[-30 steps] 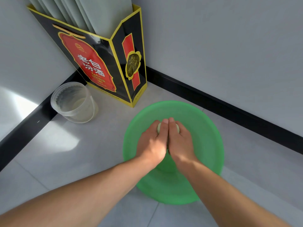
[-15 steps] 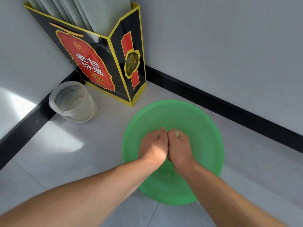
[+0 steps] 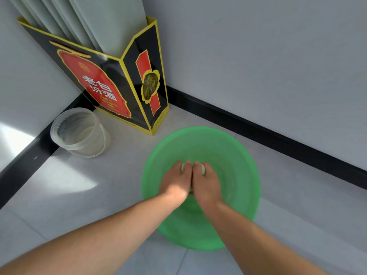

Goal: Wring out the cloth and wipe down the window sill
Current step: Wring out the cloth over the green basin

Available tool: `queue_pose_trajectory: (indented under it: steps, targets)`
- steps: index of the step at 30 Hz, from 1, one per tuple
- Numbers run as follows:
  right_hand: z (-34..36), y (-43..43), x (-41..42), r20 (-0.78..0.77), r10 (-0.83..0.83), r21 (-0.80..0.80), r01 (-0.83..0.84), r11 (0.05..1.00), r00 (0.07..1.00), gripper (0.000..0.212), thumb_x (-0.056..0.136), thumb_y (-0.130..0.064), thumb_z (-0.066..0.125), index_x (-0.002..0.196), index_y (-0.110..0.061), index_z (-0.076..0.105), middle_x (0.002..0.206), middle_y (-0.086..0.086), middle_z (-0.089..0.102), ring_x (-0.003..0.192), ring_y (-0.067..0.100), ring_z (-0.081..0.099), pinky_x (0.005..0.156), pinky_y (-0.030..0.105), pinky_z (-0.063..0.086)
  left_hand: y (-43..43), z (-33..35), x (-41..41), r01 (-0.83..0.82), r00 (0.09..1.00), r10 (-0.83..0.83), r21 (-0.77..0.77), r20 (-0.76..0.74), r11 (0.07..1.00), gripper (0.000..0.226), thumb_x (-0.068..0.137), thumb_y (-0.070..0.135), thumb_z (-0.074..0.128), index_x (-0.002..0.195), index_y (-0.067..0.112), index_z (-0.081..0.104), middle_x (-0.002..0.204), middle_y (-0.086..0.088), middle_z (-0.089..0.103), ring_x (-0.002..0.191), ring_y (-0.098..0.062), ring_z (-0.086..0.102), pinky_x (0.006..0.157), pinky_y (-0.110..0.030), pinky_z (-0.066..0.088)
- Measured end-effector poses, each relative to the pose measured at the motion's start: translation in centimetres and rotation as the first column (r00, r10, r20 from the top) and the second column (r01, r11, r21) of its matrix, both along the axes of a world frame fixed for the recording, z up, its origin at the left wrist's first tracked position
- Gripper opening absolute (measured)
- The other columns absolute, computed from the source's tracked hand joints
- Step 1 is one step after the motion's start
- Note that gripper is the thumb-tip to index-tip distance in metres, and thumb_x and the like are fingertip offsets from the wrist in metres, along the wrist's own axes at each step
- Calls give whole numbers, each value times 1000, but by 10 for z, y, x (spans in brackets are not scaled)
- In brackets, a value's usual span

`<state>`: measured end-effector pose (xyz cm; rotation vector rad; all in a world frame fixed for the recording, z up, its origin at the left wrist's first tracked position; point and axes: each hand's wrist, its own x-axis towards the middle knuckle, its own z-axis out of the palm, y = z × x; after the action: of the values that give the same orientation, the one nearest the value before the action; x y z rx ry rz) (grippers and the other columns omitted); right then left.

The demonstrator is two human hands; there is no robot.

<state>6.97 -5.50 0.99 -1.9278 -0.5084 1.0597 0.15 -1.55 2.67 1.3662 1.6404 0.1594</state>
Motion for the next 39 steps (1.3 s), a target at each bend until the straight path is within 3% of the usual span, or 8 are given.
queue_pose_trajectory:
  steps: [3, 6, 10, 14, 20, 28, 34, 39]
  targets:
    - [20, -1, 7, -12, 25, 27, -25, 999, 1000, 18, 98, -27, 52, 88, -13, 60, 78, 1, 64, 68, 13, 57, 62, 24, 45, 6, 16, 0, -5, 993, 11, -50, 119, 999, 33, 94, 46, 45, 93, 13, 53, 93, -12, 65, 86, -30, 63, 79, -44, 54]
    - [43, -3, 11, 19, 85, -3, -85, 996, 996, 16, 95, -31, 50, 85, -20, 57, 80, 5, 66, 77, 26, 64, 67, 38, 55, 6, 45, -3, -10, 982, 21, -59, 186, 998, 27, 92, 40, 48, 98, 16, 58, 96, -10, 66, 88, -29, 64, 79, -43, 54]
    - [90, -3, 13, 34, 113, 11, -113, 993, 993, 8, 97, -27, 53, 97, -27, 60, 93, -2, 68, 85, 13, 63, 68, 19, 48, 4, 87, -8, -67, 984, 75, -54, 160, 996, 21, 94, 36, 51, 108, 21, 59, 102, -5, 65, 91, -27, 62, 82, -39, 53]
    - [159, -11, 16, 29, 83, 54, -85, 995, 996, 10, 97, -31, 53, 98, -29, 62, 90, -9, 67, 83, 4, 63, 65, 11, 47, -3, 151, -13, -77, 980, 62, 70, 191, 995, 19, 93, 37, 57, 103, 23, 61, 97, 4, 66, 90, -19, 60, 74, -30, 44]
    - [294, -41, 31, 48, 32, 102, -37, 994, 998, 24, 86, -53, 50, 98, -38, 63, 98, -10, 67, 97, 10, 63, 83, 44, 56, -25, 286, -2, -23, 951, -14, 118, 309, 993, 14, 93, 40, 56, 94, 27, 61, 90, 11, 66, 83, -1, 60, 73, -29, 50]
    - [465, -103, 84, -21, -16, 172, 19, 985, 1000, 31, 84, -51, 56, 113, -43, 59, 110, -11, 65, 105, 8, 61, 94, 40, 52, -69, 448, 50, 68, 903, -135, 177, 407, 982, 9, 93, 39, 58, 93, 31, 62, 85, 17, 67, 80, 1, 61, 73, -30, 52]
    - [560, -176, 170, -34, -121, 292, 126, 948, 992, 28, 91, -34, 65, 117, -40, 58, 106, -6, 66, 93, 9, 66, 81, 25, 56, -130, 542, 145, 105, 853, -185, 186, 488, 977, 11, 94, 36, 58, 96, 26, 59, 91, 6, 66, 74, 1, 62, 57, -15, 49]
    - [623, -232, 265, -10, -232, 310, 223, 924, 973, 28, 92, -29, 64, 120, -35, 60, 103, -7, 66, 73, -2, 65, 62, 16, 51, -175, 599, 242, 225, 802, -275, 160, 529, 961, 14, 89, 45, 62, 91, 31, 62, 91, 4, 68, 84, -17, 67, 69, -42, 61]
